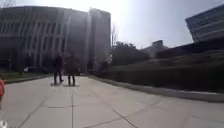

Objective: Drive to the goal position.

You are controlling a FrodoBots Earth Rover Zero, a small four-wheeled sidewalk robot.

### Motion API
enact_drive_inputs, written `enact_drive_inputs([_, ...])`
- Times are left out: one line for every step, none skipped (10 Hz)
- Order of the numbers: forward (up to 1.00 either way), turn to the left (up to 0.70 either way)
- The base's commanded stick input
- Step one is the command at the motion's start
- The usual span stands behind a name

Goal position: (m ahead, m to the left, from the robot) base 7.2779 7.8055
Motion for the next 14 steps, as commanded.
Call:
enact_drive_inputs([0.7,-0.01])
enact_drive_inputs([0.7,-0.01])
enact_drive_inputs([0.7,-0.01])
enact_drive_inputs([0.7,-0.01])
enact_drive_inputs([0.7,-0.01])
enact_drive_inputs([0.7,-0.01])
enact_drive_inputs([0.7,0.16])
enact_drive_inputs([0.7,0.34])
enact_drive_inputs([0.7,0.34])
enact_drive_inputs([0.7,0.34])
enact_drive_inputs([0.7,0.34])
enact_drive_inputs([0.7,0.34])
enact_drive_inputs([0.7,0.34])
enact_drive_inputs([0.7,0.34])
